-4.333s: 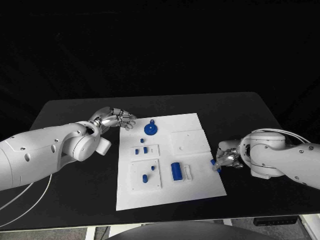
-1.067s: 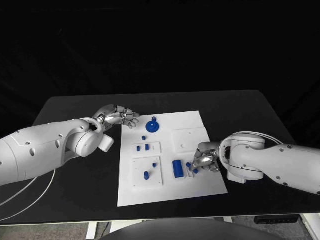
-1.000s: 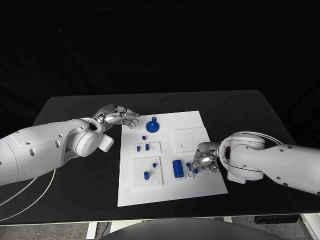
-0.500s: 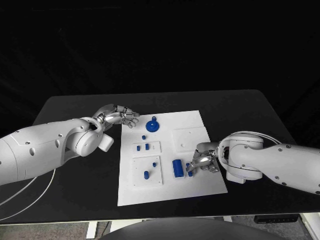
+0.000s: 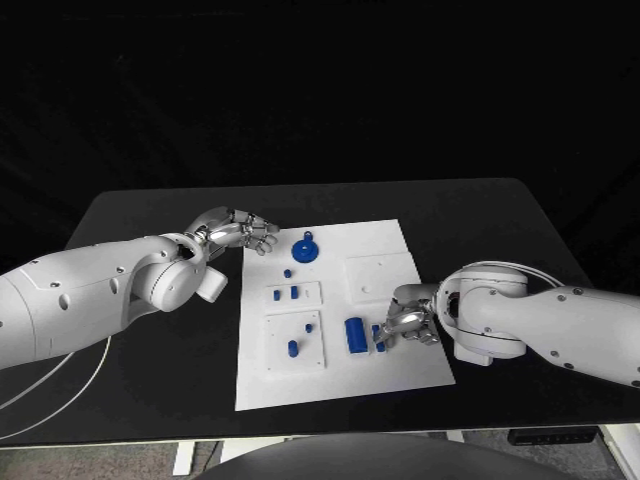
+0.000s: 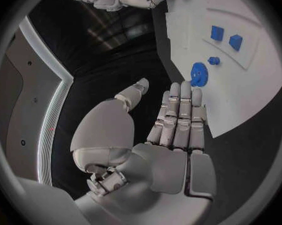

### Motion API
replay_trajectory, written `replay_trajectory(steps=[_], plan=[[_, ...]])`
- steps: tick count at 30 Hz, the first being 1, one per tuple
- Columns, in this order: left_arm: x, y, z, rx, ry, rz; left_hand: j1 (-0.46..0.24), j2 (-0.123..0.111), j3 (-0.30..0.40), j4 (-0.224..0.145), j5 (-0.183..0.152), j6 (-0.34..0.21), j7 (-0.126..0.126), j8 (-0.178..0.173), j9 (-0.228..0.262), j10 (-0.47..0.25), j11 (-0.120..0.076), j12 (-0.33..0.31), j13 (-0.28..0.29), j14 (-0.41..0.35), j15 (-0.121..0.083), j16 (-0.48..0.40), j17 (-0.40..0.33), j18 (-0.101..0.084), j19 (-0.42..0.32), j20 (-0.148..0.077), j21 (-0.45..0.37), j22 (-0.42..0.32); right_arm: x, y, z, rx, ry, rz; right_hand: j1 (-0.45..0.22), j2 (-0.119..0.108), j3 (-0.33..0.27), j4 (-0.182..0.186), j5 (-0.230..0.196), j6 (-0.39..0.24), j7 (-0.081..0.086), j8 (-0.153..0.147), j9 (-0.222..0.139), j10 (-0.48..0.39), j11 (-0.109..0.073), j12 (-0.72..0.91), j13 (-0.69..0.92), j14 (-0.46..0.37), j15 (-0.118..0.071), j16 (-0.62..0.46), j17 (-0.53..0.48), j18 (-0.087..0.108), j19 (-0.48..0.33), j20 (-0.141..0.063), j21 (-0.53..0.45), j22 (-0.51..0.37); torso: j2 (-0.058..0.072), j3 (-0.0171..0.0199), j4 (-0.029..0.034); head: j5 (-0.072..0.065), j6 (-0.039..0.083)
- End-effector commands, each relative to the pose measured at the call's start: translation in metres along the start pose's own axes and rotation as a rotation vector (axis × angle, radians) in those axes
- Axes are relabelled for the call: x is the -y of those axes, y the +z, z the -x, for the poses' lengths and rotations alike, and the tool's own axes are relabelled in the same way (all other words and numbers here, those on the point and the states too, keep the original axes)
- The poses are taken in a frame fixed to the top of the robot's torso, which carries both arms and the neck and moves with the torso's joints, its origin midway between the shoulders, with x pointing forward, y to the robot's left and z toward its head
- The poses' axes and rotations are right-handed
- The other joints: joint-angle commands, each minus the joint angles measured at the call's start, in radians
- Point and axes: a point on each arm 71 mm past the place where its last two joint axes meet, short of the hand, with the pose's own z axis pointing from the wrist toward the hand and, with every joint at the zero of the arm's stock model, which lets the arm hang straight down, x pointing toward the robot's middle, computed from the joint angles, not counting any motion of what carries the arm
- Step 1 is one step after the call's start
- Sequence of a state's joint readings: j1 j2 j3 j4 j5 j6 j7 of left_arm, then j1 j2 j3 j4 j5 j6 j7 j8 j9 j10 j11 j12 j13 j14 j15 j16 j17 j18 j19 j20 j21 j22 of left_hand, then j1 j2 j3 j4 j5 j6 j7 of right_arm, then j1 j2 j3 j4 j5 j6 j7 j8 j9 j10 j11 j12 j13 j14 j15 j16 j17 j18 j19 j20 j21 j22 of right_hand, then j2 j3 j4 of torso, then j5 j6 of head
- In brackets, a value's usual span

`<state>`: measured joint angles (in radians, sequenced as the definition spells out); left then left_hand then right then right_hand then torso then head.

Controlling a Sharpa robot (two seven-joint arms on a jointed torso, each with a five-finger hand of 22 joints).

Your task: Assemble the parts on the task board

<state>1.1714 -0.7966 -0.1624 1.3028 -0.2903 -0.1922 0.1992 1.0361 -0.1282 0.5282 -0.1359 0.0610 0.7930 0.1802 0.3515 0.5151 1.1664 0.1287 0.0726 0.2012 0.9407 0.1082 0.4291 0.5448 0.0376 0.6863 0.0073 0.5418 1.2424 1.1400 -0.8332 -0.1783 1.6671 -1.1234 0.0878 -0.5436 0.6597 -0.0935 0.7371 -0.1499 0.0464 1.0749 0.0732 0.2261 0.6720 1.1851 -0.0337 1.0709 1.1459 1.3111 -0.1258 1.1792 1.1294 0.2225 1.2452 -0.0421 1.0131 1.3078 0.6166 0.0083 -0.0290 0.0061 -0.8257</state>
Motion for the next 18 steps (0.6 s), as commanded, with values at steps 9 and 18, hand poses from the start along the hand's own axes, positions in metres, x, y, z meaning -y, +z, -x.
replay_trajectory(steps=[9, 18], plan=[[0.0010, -0.0002, -0.0015, -0.017, -0.001, -0.006, -0.007, 0.001, -0.002, 0.005, -0.002, -0.008, -0.001, 0.006, -0.001, -0.005, 0.001, 0.000, -0.001, 0.006, 0.005, -0.005, 0.002, 0.021, -0.002, 0.005, -0.006, 0.002, 0.0061, -0.0044, -0.0024, -0.027, 0.010, 0.025, 0.022, -0.034, -0.043, -0.052, 0.002, 0.005, 0.006, 0.002, -0.003, 0.005, 0.002, -0.007, 0.004, 0.000, -0.005, -0.006, 0.002, 0.039, 0.001, -0.007, 0.005, 0.005, 0.001, 0.0013, -0.0005, 0.003, 0.000], [0.0011, -0.0001, -0.0021, -0.019, -0.002, -0.005, -0.007, 0.001, -0.002, 0.005, -0.003, -0.008, -0.001, 0.006, -0.001, -0.005, 0.001, 0.001, -0.001, 0.006, 0.005, -0.006, 0.002, 0.021, -0.002, 0.005, -0.006, 0.002, 0.0077, -0.0054, -0.0026, -0.032, 0.010, 0.030, 0.032, -0.022, -0.198, -0.139, 0.003, 0.001, 0.004, 0.003, -0.002, 0.001, 0.001, -0.010, 0.007, -0.003, -0.007, -0.007, 0.003, 0.039, -0.007, -0.010, 0.001, 0.003, 0.000, 0.0007, -0.0004, 0.002, -0.003]])
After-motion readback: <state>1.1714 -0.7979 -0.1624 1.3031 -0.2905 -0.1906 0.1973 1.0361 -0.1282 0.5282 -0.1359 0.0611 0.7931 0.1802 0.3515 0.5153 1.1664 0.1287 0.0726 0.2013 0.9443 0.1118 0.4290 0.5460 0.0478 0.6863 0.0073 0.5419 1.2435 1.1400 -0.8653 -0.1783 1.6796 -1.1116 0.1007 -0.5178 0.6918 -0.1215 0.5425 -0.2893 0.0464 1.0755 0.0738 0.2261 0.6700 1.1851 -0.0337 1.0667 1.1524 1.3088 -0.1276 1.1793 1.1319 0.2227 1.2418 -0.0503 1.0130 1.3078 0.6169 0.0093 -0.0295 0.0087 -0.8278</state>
